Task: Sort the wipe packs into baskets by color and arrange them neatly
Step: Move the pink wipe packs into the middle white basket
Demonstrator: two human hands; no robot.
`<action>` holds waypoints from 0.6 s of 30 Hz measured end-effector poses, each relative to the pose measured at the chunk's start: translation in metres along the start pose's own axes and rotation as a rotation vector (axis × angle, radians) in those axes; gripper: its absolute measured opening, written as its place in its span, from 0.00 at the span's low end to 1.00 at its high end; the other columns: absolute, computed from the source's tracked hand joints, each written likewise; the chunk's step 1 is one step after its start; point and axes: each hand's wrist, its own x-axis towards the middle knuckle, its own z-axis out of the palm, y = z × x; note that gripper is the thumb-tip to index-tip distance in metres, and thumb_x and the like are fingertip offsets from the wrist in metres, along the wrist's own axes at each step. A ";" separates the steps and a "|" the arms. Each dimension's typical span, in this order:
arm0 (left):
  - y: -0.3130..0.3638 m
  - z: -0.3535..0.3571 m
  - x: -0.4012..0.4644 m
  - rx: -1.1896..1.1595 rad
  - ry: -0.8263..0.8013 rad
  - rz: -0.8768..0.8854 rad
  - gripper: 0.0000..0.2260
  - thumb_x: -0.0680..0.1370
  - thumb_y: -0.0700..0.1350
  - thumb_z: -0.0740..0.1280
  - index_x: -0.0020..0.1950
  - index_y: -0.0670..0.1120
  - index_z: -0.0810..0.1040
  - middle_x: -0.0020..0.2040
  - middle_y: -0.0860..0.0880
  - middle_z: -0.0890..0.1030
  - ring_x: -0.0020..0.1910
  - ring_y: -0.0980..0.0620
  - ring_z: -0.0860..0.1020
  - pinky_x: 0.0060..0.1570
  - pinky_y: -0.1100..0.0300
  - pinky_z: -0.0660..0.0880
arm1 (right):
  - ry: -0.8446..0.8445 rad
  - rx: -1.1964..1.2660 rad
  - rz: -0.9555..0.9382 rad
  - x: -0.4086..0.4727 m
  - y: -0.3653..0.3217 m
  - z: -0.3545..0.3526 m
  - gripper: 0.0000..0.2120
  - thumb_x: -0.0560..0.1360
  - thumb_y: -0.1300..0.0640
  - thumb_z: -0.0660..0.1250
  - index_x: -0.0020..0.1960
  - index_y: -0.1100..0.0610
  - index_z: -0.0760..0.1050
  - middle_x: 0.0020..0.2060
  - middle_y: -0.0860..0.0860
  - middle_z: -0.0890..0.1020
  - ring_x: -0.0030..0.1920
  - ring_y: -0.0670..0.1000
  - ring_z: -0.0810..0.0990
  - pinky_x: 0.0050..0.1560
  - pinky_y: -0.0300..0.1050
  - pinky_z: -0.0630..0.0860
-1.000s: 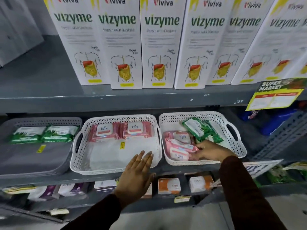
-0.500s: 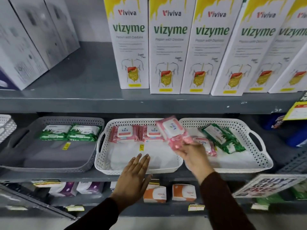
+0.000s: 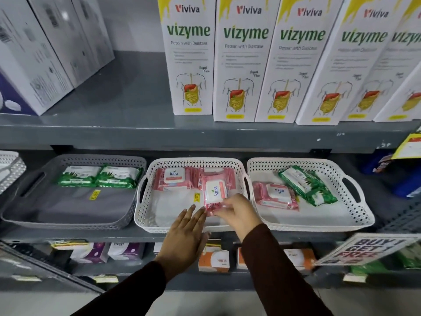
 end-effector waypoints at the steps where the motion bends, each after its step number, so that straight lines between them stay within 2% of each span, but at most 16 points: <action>1: 0.001 -0.001 0.001 -0.009 -0.047 -0.004 0.24 0.81 0.53 0.54 0.73 0.42 0.67 0.72 0.44 0.71 0.74 0.45 0.63 0.72 0.50 0.55 | 0.034 0.029 0.014 -0.002 -0.003 -0.006 0.18 0.76 0.72 0.63 0.66 0.70 0.72 0.65 0.68 0.77 0.64 0.66 0.78 0.61 0.56 0.79; 2: 0.003 -0.001 0.003 -0.037 -0.071 -0.009 0.24 0.81 0.53 0.54 0.73 0.42 0.66 0.73 0.44 0.70 0.75 0.45 0.62 0.72 0.50 0.54 | 0.083 0.022 -0.027 -0.004 -0.011 -0.013 0.19 0.77 0.72 0.62 0.67 0.70 0.70 0.66 0.69 0.75 0.65 0.67 0.76 0.64 0.57 0.77; 4: 0.011 0.000 0.007 -0.034 -0.081 0.008 0.24 0.82 0.54 0.53 0.74 0.42 0.66 0.73 0.45 0.69 0.75 0.45 0.61 0.73 0.51 0.53 | 0.201 -0.086 -0.235 -0.009 -0.029 -0.032 0.21 0.76 0.75 0.60 0.68 0.65 0.71 0.62 0.66 0.77 0.63 0.64 0.78 0.62 0.55 0.78; 5: 0.014 -0.001 0.008 -0.027 -0.082 0.011 0.24 0.82 0.54 0.51 0.74 0.42 0.65 0.74 0.45 0.68 0.75 0.45 0.61 0.72 0.51 0.52 | 0.290 -0.265 -0.387 -0.008 -0.039 -0.045 0.21 0.75 0.74 0.61 0.66 0.61 0.73 0.60 0.62 0.80 0.59 0.62 0.81 0.60 0.55 0.79; 7: 0.020 0.001 0.013 -0.029 -0.085 0.030 0.26 0.83 0.55 0.47 0.74 0.42 0.65 0.74 0.44 0.68 0.75 0.45 0.61 0.72 0.51 0.52 | 0.481 -0.908 -0.635 -0.001 -0.057 -0.077 0.18 0.76 0.68 0.64 0.63 0.56 0.77 0.55 0.59 0.84 0.54 0.59 0.83 0.55 0.54 0.80; 8: 0.024 0.003 0.015 -0.029 -0.076 0.040 0.27 0.83 0.55 0.45 0.74 0.42 0.65 0.74 0.44 0.68 0.75 0.45 0.61 0.71 0.50 0.52 | 0.528 -1.212 -0.646 0.006 -0.065 -0.092 0.18 0.76 0.64 0.66 0.64 0.55 0.76 0.56 0.58 0.84 0.55 0.59 0.82 0.54 0.52 0.79; 9: 0.029 0.003 0.017 -0.039 -0.090 0.041 0.27 0.82 0.56 0.43 0.75 0.42 0.64 0.74 0.44 0.67 0.76 0.45 0.60 0.71 0.50 0.52 | 0.521 -1.414 -0.601 0.017 -0.071 -0.107 0.21 0.75 0.61 0.67 0.67 0.54 0.73 0.60 0.58 0.82 0.59 0.60 0.80 0.57 0.54 0.78; 10: 0.035 0.003 0.019 -0.049 -0.081 0.039 0.28 0.82 0.56 0.42 0.75 0.42 0.63 0.75 0.44 0.66 0.76 0.45 0.59 0.72 0.50 0.51 | 0.468 -1.506 -0.518 0.023 -0.077 -0.117 0.24 0.74 0.60 0.67 0.70 0.54 0.70 0.65 0.58 0.78 0.65 0.61 0.75 0.61 0.57 0.76; 12: 0.043 0.004 0.024 -0.071 -0.076 0.031 0.28 0.82 0.56 0.42 0.76 0.43 0.62 0.75 0.44 0.65 0.76 0.46 0.58 0.74 0.50 0.50 | 0.352 -1.545 -0.374 0.032 -0.088 -0.129 0.29 0.75 0.61 0.66 0.75 0.54 0.65 0.71 0.58 0.72 0.72 0.61 0.68 0.67 0.61 0.71; 13: 0.047 0.005 0.026 -0.072 -0.080 0.030 0.27 0.82 0.56 0.42 0.76 0.43 0.62 0.75 0.44 0.65 0.76 0.46 0.58 0.76 0.50 0.50 | 0.297 -1.547 -0.344 0.036 -0.090 -0.133 0.29 0.75 0.61 0.65 0.75 0.55 0.64 0.72 0.57 0.71 0.72 0.60 0.69 0.69 0.60 0.70; 16: 0.052 0.008 0.028 -0.057 -0.076 0.031 0.27 0.82 0.56 0.44 0.76 0.43 0.62 0.75 0.44 0.66 0.76 0.45 0.58 0.75 0.48 0.53 | 0.234 -1.644 -0.265 0.034 -0.093 -0.136 0.26 0.74 0.55 0.68 0.72 0.54 0.70 0.68 0.56 0.77 0.67 0.59 0.76 0.66 0.55 0.74; 18: 0.052 0.010 0.026 -0.063 -0.086 0.034 0.26 0.82 0.55 0.44 0.76 0.44 0.61 0.76 0.44 0.64 0.77 0.45 0.57 0.75 0.48 0.53 | 0.238 -1.717 -0.239 0.030 -0.095 -0.138 0.26 0.72 0.55 0.71 0.69 0.56 0.74 0.64 0.57 0.80 0.63 0.60 0.79 0.63 0.53 0.76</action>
